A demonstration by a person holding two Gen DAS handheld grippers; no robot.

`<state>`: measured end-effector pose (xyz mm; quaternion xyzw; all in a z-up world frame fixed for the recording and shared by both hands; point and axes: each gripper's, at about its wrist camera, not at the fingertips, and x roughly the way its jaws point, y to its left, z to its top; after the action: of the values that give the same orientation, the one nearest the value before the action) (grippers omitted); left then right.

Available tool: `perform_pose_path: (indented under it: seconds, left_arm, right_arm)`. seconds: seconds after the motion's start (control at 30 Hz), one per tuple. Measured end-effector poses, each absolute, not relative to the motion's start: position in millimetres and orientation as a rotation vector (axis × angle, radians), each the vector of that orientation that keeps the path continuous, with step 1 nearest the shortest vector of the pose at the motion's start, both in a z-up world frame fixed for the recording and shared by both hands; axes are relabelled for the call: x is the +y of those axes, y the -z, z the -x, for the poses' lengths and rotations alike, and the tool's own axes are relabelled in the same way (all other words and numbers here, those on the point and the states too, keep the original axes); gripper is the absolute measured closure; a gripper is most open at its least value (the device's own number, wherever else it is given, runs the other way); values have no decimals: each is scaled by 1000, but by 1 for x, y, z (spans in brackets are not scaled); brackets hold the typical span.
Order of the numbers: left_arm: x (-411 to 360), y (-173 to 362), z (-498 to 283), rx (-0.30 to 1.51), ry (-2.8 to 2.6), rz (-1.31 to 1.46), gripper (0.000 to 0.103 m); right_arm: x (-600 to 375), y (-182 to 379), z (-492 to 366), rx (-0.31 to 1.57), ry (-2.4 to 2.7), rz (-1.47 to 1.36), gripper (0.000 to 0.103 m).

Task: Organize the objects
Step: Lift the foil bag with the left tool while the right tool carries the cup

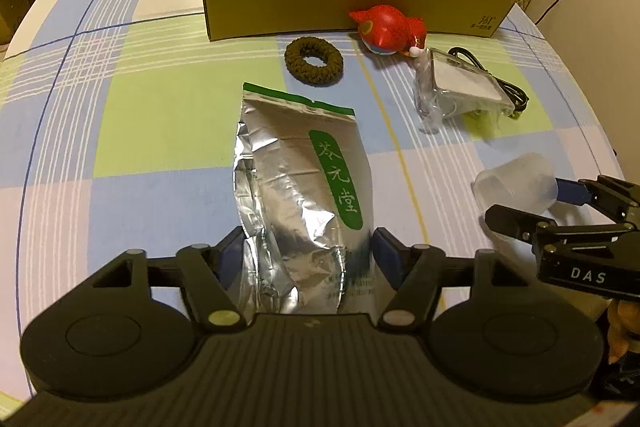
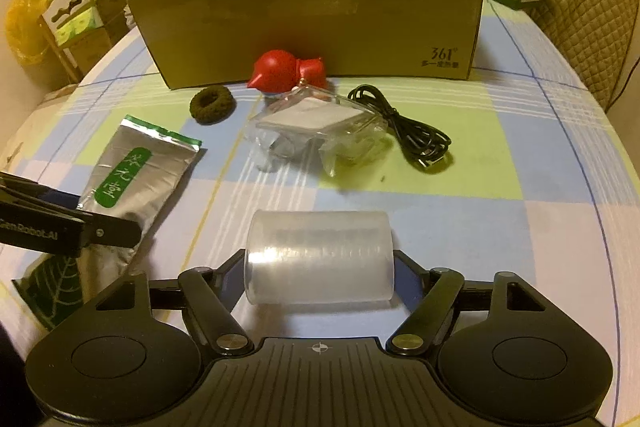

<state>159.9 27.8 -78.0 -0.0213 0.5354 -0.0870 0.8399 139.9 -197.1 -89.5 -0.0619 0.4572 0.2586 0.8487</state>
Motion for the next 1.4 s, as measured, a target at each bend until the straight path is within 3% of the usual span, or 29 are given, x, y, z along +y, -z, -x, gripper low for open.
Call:
perform_pose_path:
  seconds: [0.03, 0.13, 0.23, 1.4]
  left_arm:
    - [28, 77, -160, 1132, 192, 52, 53]
    - [27, 74, -156, 1129, 189, 60, 60]
    - [29, 70, -150, 1124, 184, 81, 62]
    - [-1, 0, -89, 990, 200, 146, 63]
  right_arm:
    - [-197, 88, -139, 961, -543, 128, 34]
    - [-197, 83, -134, 951, -548, 130, 34]
    - [-200, 77, -129, 941, -551, 126, 34]
    - [-239, 12, -86, 816, -543, 59, 34]
